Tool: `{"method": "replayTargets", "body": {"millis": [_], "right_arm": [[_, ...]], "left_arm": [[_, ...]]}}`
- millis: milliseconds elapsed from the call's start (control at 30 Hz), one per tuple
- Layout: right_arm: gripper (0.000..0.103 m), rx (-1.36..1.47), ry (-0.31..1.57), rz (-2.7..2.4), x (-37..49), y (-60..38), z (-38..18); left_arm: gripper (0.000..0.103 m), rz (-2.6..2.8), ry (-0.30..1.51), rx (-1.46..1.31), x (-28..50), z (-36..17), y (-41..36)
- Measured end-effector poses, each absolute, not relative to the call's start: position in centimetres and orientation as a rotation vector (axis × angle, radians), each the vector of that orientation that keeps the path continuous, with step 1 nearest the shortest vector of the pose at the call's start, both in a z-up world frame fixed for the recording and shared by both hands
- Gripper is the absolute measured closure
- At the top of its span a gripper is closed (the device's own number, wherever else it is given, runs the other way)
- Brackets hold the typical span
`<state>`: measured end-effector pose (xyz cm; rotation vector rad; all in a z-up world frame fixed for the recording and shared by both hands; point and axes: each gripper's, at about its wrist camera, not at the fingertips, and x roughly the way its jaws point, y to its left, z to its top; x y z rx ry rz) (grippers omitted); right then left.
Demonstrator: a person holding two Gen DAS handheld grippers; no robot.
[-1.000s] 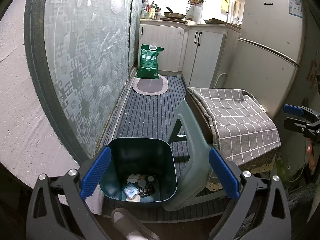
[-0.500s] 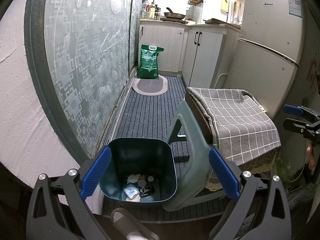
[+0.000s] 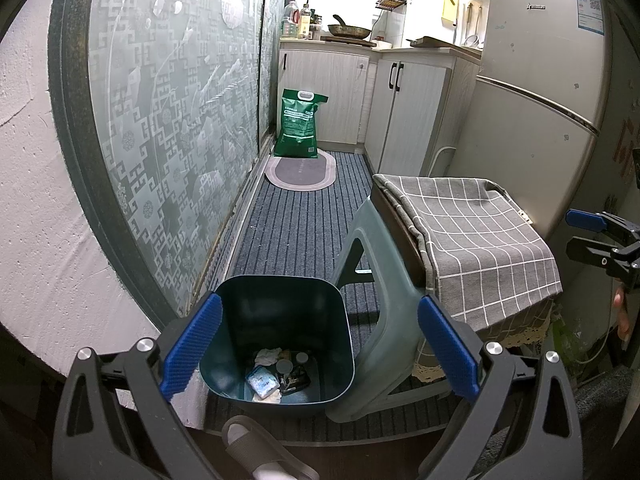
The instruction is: Collect trash
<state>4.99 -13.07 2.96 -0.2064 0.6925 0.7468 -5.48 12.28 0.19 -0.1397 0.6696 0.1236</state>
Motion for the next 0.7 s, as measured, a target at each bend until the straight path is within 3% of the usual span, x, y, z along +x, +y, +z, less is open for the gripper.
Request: {"method": "replayTargets", "body": {"millis": [700], "right_arm": [[0.003, -0.206, 0.692, 0.746, 4.98, -13.07, 2.93]], "left_arm": [[0.003, 0.124, 0.669, -0.138, -5.57, 0.57, 12.34]]}}
